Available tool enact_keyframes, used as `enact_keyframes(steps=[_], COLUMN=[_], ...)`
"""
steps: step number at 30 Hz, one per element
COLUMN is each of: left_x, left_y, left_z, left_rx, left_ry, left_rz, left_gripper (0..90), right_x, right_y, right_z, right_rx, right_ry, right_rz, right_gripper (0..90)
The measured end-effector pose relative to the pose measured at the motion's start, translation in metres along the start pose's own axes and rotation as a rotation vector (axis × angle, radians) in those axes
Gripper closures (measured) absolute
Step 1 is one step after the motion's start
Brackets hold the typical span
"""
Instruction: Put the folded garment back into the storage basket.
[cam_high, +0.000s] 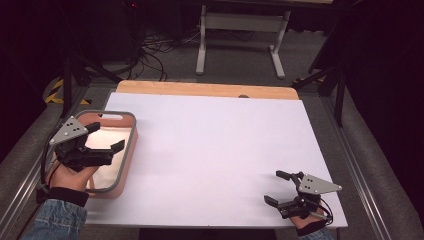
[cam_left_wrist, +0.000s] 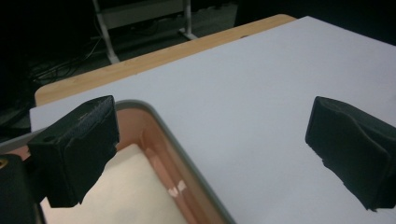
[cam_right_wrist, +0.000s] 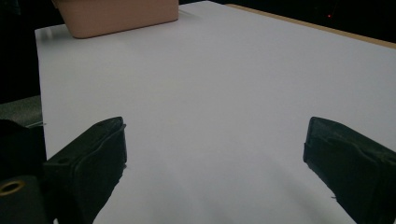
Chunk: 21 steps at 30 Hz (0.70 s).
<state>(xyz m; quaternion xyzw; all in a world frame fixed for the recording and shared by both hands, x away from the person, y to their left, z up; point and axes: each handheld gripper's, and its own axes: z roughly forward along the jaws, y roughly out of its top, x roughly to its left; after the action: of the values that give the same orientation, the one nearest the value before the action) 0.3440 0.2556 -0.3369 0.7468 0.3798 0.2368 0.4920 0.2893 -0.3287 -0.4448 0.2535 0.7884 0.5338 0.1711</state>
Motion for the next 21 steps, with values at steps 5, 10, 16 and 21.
enact_keyframes(steps=[5, 10, 16, 21], left_x=[-0.014, -0.026, -0.041, -0.055], left_y=[0.006, 0.008, 0.007, 0.008], left_z=[0.003, 0.009, 0.017, 0.021], left_rx=[-0.029, -0.041, -0.057, -0.064], left_ry=[-0.049, -0.098, -0.140, -0.174], left_rz=[0.019, 0.016, 0.028, 0.047], left_gripper=[4.3, 4.4, 4.4, 4.4], right_x=[0.000, 0.000, 0.000, 0.000], right_y=[0.000, 0.000, 0.000, 0.000], right_z=[0.000, -0.001, -0.001, -0.002], right_rx=[-0.001, -0.004, -0.006, -0.006], right_ry=[-0.001, -0.001, 0.000, -0.002], right_rz=[0.000, -0.001, 0.001, 0.000], right_gripper=[6.6, 6.5, 6.5, 6.5])
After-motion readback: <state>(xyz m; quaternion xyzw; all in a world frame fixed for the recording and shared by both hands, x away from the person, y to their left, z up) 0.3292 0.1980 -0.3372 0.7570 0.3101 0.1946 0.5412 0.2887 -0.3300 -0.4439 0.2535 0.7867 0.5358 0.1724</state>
